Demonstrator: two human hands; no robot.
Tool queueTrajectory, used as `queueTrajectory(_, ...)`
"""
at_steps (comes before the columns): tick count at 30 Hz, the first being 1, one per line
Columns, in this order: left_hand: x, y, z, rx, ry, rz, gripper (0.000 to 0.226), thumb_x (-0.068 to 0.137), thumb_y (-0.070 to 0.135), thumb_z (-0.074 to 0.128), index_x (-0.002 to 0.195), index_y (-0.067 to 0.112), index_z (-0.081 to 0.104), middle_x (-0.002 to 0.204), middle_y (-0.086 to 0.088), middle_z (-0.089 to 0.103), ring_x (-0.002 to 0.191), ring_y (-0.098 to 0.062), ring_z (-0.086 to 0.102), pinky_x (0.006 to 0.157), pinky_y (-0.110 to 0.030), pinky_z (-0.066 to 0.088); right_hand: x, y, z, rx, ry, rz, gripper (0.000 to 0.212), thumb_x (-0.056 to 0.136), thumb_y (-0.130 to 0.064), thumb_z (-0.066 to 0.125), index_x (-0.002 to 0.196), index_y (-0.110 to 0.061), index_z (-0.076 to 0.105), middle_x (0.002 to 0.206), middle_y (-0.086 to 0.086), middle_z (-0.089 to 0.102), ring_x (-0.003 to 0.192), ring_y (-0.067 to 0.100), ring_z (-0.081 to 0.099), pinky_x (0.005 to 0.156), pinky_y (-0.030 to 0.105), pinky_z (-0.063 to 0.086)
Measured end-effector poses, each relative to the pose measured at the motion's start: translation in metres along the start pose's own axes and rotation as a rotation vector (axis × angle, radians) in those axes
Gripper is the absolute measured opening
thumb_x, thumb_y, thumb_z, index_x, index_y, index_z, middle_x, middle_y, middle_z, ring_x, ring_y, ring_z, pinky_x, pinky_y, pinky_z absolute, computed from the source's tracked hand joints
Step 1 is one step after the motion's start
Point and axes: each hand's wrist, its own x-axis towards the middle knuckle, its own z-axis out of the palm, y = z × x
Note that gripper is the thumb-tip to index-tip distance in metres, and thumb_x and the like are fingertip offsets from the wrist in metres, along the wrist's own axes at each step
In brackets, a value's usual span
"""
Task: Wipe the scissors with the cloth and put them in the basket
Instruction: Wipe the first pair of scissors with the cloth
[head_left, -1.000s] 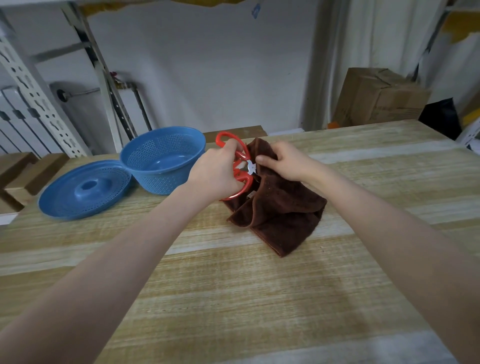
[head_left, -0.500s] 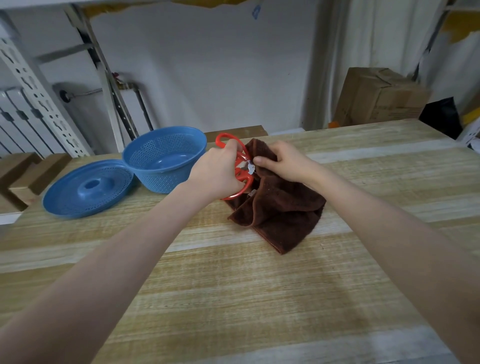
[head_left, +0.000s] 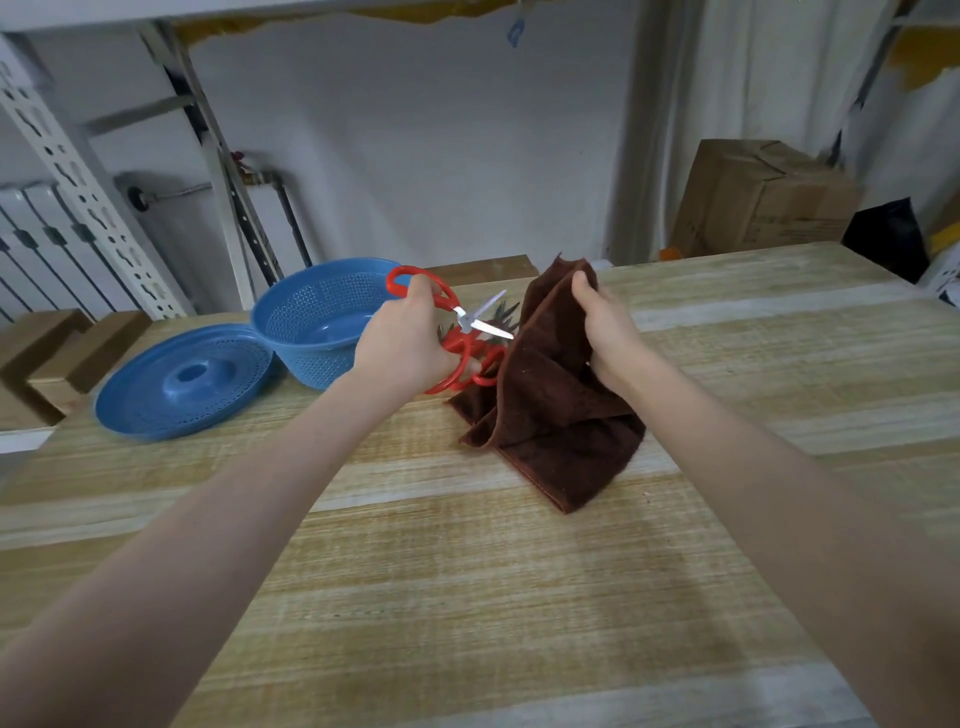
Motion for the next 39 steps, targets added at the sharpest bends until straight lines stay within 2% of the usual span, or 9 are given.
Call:
queueTrajectory(3, 0.001, 0.001, 0.002, -0.003, 0.062, -0.015, 0.064, 0.074, 0.042, 0.076, 0.121, 0.012, 0.044, 0.088, -0.004, 0.065, 0.081, -0.028, 0.062, 0.068, -0.042, 0.054, -0.001, 0.002, 0.010, 0.032, -0.016, 0.045, 0.048, 0.101, -0.045, 0.041, 0.125, -0.006, 0.057, 0.123, 0.011, 0.064, 0.112, 0.027, 0.063, 0.102, 0.041, 0.048)
queueTrajectory(8, 0.000, 0.011, 0.008, -0.017, 0.106, 0.001, 0.045, 0.081, 0.024, 0.065, 0.118, 0.010, 0.043, 0.078, -0.004, 0.061, 0.075, -0.029, 0.061, 0.060, -0.037, 0.047, -0.012, 0.009, 0.030, -0.176, -0.224, 0.084, 0.051, 0.102, -0.047, 0.036, 0.125, -0.007, 0.058, 0.122, 0.010, 0.063, 0.113, 0.026, 0.061, 0.104, 0.039, 0.045)
queueTrajectory(13, -0.006, 0.016, 0.012, -0.038, 0.104, 0.013, 0.042, 0.083, 0.018, 0.062, 0.119, 0.009, 0.043, 0.077, 0.003, 0.052, 0.073, -0.023, 0.050, 0.061, -0.033, 0.039, -0.013, 0.011, 0.023, -0.422, -0.324, -0.021, 0.024, 0.098, -0.026, 0.054, 0.116, -0.011, 0.061, 0.103, 0.005, 0.069, 0.093, 0.020, 0.067, 0.091, 0.035, 0.053)
queueTrajectory(16, -0.005, 0.019, 0.013, -0.052, 0.117, 0.028, 0.042, 0.082, 0.019, 0.062, 0.118, 0.009, 0.043, 0.081, 0.000, 0.056, 0.072, -0.022, 0.050, 0.061, -0.033, 0.038, -0.010, 0.010, 0.021, -0.362, -0.291, -0.010, 0.031, 0.092, -0.023, 0.065, 0.119, -0.007, 0.062, 0.102, 0.008, 0.071, 0.093, 0.023, 0.069, 0.086, 0.035, 0.055)
queueTrajectory(20, -0.005, 0.024, 0.012, -0.044, 0.125, 0.043, 0.041, 0.084, 0.020, 0.062, 0.118, 0.009, 0.042, 0.079, -0.006, 0.062, 0.072, -0.028, 0.059, 0.060, -0.038, 0.048, -0.009, 0.011, 0.025, -0.252, -0.245, 0.077, 0.067, 0.068, -0.036, 0.081, 0.122, -0.004, 0.058, 0.105, 0.013, 0.072, 0.091, 0.028, 0.072, 0.086, 0.042, 0.058)
queueTrajectory(22, -0.005, 0.024, 0.013, -0.033, 0.124, 0.032, 0.041, 0.085, 0.021, 0.062, 0.118, 0.009, 0.042, 0.078, -0.005, 0.060, 0.071, -0.026, 0.058, 0.059, -0.036, 0.045, -0.006, 0.013, 0.025, -0.266, -0.227, 0.063, 0.071, 0.063, -0.039, 0.081, 0.121, -0.004, 0.059, 0.105, 0.012, 0.072, 0.091, 0.028, 0.072, 0.085, 0.043, 0.058)
queueTrajectory(28, -0.008, 0.018, 0.013, -0.046, 0.125, 0.000, 0.045, 0.083, 0.024, 0.066, 0.119, 0.010, 0.044, 0.093, -0.007, 0.067, 0.085, -0.030, 0.063, 0.064, -0.035, 0.047, -0.007, 0.005, 0.015, -0.346, -0.284, -0.003, 0.008, 0.089, -0.020, 0.068, 0.092, -0.013, 0.066, 0.086, 0.006, 0.072, 0.081, 0.021, 0.070, 0.079, 0.033, 0.056)
queueTrajectory(34, -0.007, 0.024, 0.011, -0.062, 0.059, -0.025, 0.069, 0.071, 0.035, 0.083, 0.121, 0.012, 0.042, 0.093, -0.005, 0.065, 0.084, -0.027, 0.063, 0.064, -0.033, 0.044, -0.004, 0.002, -0.003, -0.330, -0.370, 0.040, 0.009, 0.094, -0.011, 0.059, 0.102, -0.013, 0.062, 0.096, 0.008, 0.068, 0.091, 0.023, 0.067, 0.083, 0.033, 0.053)
queueTrajectory(39, -0.004, 0.023, 0.011, -0.055, 0.089, 0.023, 0.054, 0.077, 0.021, 0.068, 0.121, 0.010, 0.039, 0.080, -0.002, 0.060, 0.074, -0.028, 0.061, 0.057, -0.033, 0.043, -0.005, 0.005, -0.007, -0.024, -0.383, 0.183, 0.027, 0.097, -0.032, 0.054, 0.103, -0.009, 0.066, 0.097, 0.008, 0.072, 0.094, 0.023, 0.069, 0.090, 0.037, 0.052)
